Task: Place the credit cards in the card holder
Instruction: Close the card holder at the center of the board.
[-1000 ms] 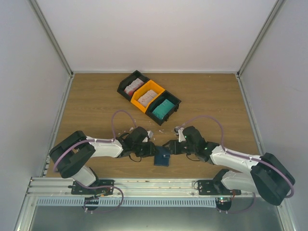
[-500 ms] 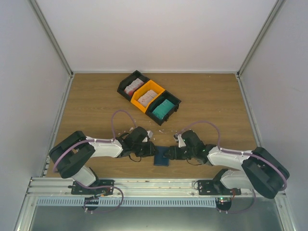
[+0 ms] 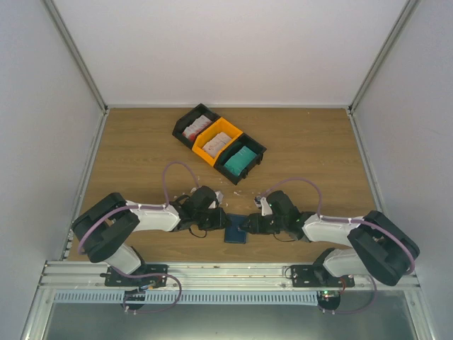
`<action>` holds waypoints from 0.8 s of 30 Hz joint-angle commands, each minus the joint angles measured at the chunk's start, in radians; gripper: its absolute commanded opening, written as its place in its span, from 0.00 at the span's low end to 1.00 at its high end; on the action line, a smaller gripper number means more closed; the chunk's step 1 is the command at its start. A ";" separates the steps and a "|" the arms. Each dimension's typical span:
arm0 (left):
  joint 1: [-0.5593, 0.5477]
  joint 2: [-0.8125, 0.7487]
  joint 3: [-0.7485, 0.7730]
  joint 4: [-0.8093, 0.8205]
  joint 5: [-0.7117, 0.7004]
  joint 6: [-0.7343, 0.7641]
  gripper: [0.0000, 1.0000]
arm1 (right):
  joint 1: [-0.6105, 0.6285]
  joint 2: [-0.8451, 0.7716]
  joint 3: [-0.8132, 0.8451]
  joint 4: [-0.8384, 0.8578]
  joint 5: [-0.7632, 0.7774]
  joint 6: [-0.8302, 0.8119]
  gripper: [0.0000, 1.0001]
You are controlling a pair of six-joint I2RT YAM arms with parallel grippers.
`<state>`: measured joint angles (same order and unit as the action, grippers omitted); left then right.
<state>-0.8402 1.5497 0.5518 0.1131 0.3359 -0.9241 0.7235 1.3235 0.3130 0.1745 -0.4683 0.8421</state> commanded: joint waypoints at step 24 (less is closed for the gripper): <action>-0.008 0.048 -0.003 -0.056 -0.038 0.027 0.18 | 0.178 0.280 0.159 -0.304 0.296 -0.089 0.24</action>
<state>-0.8234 1.5379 0.5575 0.0746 0.3042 -0.9241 0.8265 1.4399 0.5091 -0.0277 -0.2600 0.7944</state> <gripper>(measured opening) 0.179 0.298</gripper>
